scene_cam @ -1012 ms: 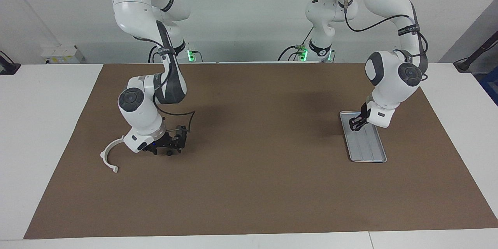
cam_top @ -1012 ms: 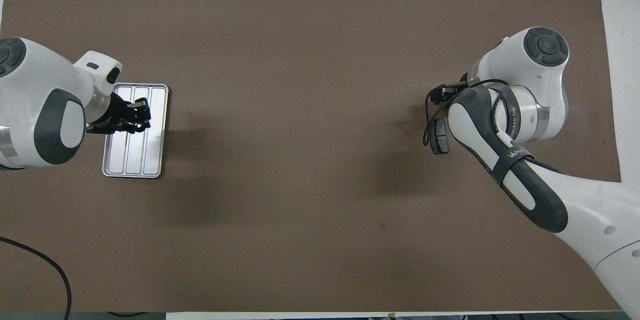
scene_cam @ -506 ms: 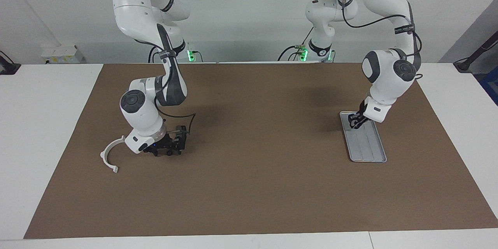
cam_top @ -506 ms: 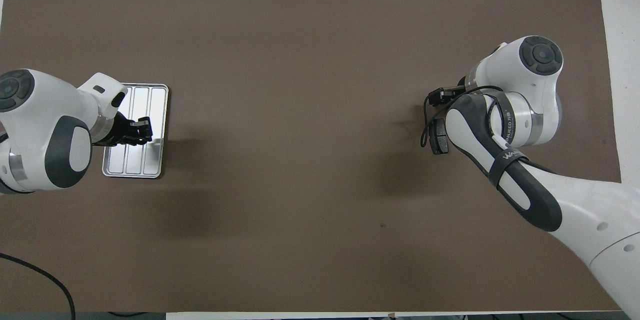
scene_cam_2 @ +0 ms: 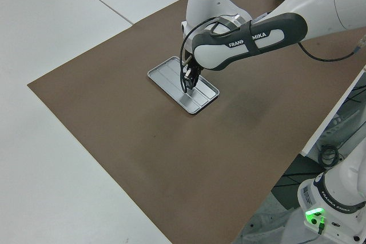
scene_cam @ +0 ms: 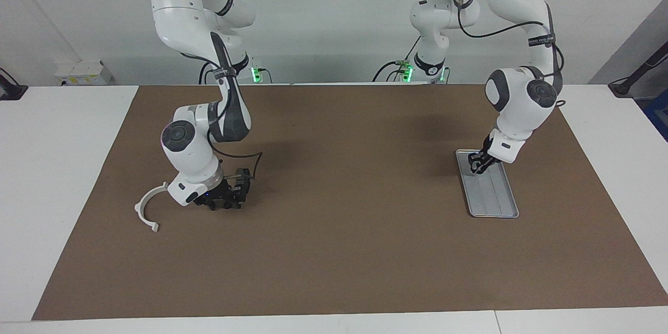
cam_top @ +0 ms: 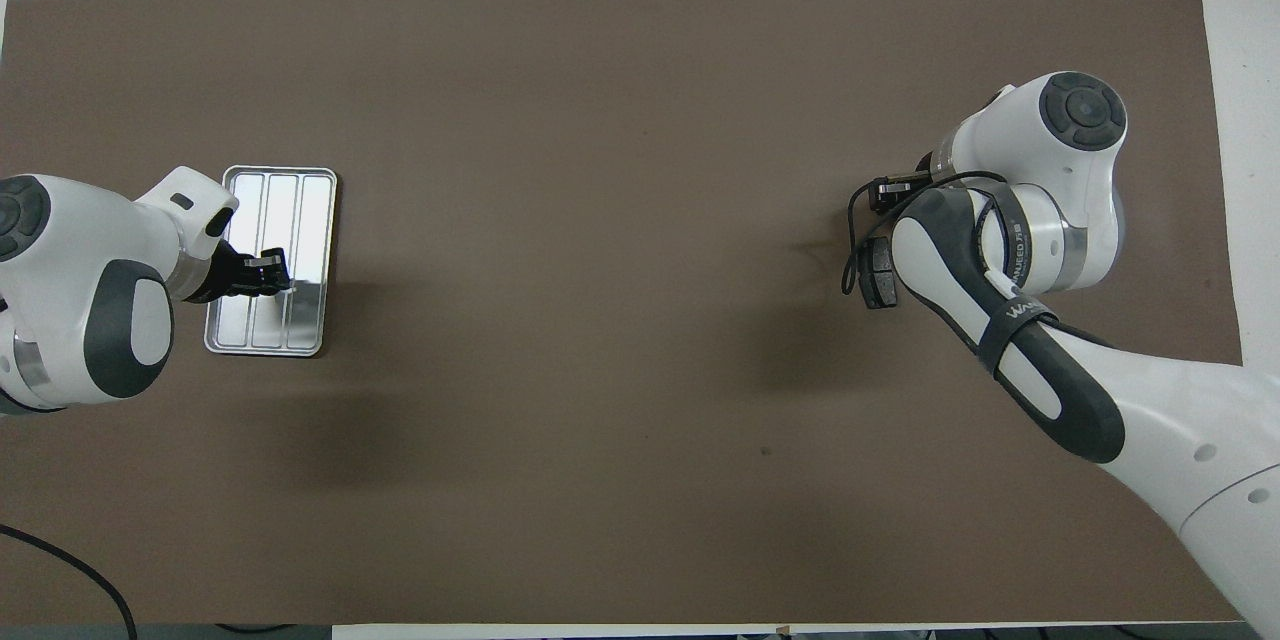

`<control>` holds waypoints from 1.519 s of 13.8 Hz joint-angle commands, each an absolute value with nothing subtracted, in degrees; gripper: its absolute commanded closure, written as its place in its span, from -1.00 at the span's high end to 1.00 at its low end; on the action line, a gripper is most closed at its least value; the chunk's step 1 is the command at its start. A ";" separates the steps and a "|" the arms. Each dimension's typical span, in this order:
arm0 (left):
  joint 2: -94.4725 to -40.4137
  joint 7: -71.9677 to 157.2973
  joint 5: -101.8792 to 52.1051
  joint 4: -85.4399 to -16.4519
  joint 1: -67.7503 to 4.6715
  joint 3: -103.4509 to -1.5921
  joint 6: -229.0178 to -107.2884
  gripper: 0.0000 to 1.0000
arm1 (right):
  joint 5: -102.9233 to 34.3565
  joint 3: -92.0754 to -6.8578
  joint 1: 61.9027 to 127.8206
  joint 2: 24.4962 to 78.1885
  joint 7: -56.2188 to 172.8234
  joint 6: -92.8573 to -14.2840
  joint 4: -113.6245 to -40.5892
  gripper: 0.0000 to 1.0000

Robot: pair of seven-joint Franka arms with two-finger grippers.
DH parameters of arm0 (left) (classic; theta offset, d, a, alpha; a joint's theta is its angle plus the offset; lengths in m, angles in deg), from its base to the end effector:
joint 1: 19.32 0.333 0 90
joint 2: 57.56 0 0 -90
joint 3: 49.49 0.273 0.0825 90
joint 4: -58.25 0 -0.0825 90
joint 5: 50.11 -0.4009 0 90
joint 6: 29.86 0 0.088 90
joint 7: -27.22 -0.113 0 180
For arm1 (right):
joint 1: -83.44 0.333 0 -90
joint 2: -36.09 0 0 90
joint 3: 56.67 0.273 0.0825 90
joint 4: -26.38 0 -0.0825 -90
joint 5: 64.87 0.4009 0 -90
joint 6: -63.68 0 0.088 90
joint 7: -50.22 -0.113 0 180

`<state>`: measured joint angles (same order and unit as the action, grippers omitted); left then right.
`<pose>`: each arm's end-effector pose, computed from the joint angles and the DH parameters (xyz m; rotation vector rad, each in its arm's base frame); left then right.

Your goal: Pick bearing gear from pile to tray

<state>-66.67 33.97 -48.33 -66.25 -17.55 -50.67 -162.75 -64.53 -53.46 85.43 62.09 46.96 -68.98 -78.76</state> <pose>0.5584 0.0049 0.2586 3.1076 0.2329 -0.0217 0.6385 0.0571 0.2304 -3.1103 -0.0372 -0.0388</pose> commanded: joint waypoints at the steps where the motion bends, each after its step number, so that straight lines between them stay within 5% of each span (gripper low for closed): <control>1: -66.43 33.46 -48.62 -69.18 -17.65 -50.99 -165.99 -1.00 | -65.40 -52.80 84.93 61.93 47.05 -69.92 -79.61 -0.78; 2: -66.52 33.46 -48.62 -69.36 -17.65 -50.99 -166.26 -1.00 | -65.40 -52.80 84.93 61.93 47.14 -69.92 -79.61 -1.00; 6: -66.52 33.29 -48.62 -69.28 -17.39 -50.99 -166.35 -0.98 | -65.40 -52.89 85.02 61.58 47.23 -69.05 -79.09 -1.00; 7: -66.52 33.20 -48.62 -69.28 -17.30 -50.99 -166.26 -0.48 | -65.40 -52.80 85.19 61.23 47.23 -68.08 -78.48 -1.00; 9: -66.52 33.37 -48.62 -69.28 -17.39 -50.99 -166.00 0.96 | -65.40 -52.71 86.50 60.09 47.05 -64.40 -76.11 -1.00; 17: -65.73 39.23 -48.62 -60.41 -18.79 -51.51 -154.59 1.00 | -68.12 -52.89 100.03 62.80 39.51 -46.11 -52.04 -1.00; 21: -66.08 55.22 -48.62 -59.35 -26.78 -51.52 -155.98 1.00 | -71.81 -52.80 110.14 63.60 29.05 -46.01 -51.58 -1.00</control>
